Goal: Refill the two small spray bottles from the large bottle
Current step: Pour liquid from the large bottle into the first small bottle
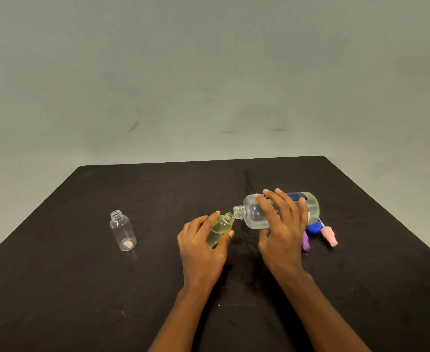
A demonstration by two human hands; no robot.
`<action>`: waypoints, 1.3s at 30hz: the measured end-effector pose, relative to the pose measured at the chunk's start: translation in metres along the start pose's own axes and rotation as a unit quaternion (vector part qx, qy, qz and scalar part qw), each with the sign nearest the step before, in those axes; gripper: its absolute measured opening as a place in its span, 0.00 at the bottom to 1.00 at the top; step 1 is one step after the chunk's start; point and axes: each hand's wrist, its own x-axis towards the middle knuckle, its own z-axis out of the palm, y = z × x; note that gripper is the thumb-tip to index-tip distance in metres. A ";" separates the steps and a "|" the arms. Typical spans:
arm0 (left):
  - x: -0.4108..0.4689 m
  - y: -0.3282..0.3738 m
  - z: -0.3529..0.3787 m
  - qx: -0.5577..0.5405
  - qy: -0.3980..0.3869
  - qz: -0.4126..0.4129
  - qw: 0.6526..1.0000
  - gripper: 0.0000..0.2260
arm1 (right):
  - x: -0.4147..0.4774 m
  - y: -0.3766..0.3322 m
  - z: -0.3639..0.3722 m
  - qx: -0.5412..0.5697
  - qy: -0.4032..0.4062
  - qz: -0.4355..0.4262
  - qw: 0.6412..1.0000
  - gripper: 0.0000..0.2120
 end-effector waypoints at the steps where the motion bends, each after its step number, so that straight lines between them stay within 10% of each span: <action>1: 0.000 0.000 0.000 0.001 0.000 -0.001 1.000 0.20 | 0.000 0.000 0.000 0.000 0.000 0.000 1.000 0.32; 39: 0.000 -0.001 0.002 0.004 0.002 -0.002 1.000 0.20 | 0.000 0.001 0.001 0.009 -0.009 0.000 1.000 0.32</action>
